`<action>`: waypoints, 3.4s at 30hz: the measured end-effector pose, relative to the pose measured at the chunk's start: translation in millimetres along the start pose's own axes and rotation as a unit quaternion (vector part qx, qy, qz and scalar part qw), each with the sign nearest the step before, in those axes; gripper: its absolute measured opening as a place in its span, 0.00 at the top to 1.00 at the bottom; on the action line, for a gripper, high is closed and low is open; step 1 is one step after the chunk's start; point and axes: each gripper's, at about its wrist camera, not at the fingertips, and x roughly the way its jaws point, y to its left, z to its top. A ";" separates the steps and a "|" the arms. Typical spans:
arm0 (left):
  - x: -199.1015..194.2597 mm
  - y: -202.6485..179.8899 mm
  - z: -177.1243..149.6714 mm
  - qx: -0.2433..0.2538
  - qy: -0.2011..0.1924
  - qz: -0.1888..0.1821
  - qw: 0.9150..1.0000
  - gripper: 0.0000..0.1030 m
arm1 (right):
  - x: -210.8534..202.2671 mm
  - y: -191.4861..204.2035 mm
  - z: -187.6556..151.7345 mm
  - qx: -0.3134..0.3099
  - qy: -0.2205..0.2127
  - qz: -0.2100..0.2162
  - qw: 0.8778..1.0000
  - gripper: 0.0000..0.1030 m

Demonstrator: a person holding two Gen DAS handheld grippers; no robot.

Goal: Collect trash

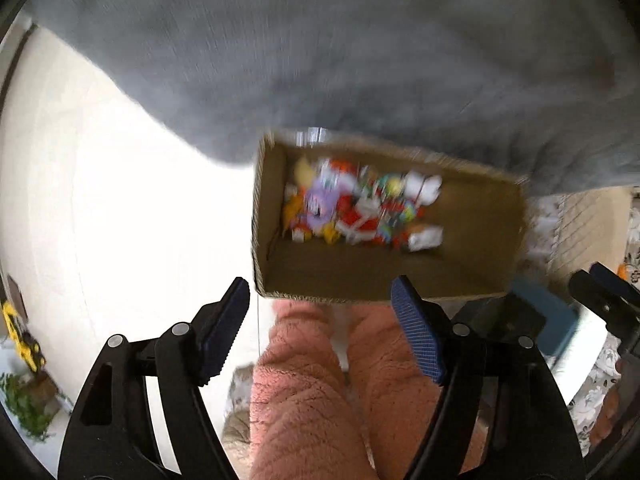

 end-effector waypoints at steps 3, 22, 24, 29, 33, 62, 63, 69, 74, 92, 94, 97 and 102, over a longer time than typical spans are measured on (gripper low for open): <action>-76.8 -2.7 1.2 0.004 -0.068 -0.005 0.998 0.30 | -54.8 17.8 7.1 -0.014 -0.043 0.024 0.999 0.06; -468.4 -34.8 -6.4 0.014 -0.496 0.025 0.868 0.18 | -460.1 116.0 -1.3 -0.082 -0.492 0.021 0.867 0.05; -487.3 -40.1 -8.0 0.014 -0.510 0.028 0.860 0.18 | -476.6 116.3 -4.0 -0.078 -0.501 0.027 0.861 0.05; -504.9 -44.9 -14.1 0.014 -0.535 0.024 0.845 0.11 | -498.1 117.4 -13.4 -0.074 -0.524 0.016 0.848 0.05; -513.9 -54.4 -18.0 0.019 -0.551 0.034 0.833 0.11 | -500.7 116.0 -20.2 -0.074 -0.529 0.017 0.845 0.05; -527.9 -71.3 -31.8 0.008 -0.568 0.044 0.822 0.11 | -513.6 114.8 -26.5 -0.087 -0.544 0.003 0.834 0.05; -527.9 -71.7 -32.2 0.008 -0.567 0.044 0.822 0.11 | -514.2 113.9 -27.0 -0.086 -0.545 0.002 0.834 0.05; -530.8 -74.7 -34.8 0.009 -0.568 0.043 0.822 0.11 | -516.7 110.8 -29.2 -0.086 -0.546 0.001 0.833 0.05; -531.7 -75.0 -35.6 0.009 -0.568 0.045 0.822 0.11 | -516.3 110.4 -28.9 -0.086 -0.545 0.001 0.834 0.05; -536.1 -73.9 -30.9 0.017 -0.564 0.041 0.824 0.11 | -517.8 108.5 -31.5 -0.082 -0.543 -0.002 0.835 0.05; -535.4 -72.5 -30.2 0.018 -0.564 0.040 0.825 0.11 | -516.8 108.2 -32.0 -0.082 -0.543 -0.004 0.836 0.05; -534.3 -72.0 -30.0 0.022 -0.564 0.040 0.824 0.11 | -512.9 107.6 -33.1 -0.085 -0.540 -0.004 0.837 0.05; -532.2 -70.4 -27.8 0.020 -0.561 0.040 0.826 0.11 | -511.0 107.8 -32.8 -0.088 -0.538 -0.006 0.839 0.05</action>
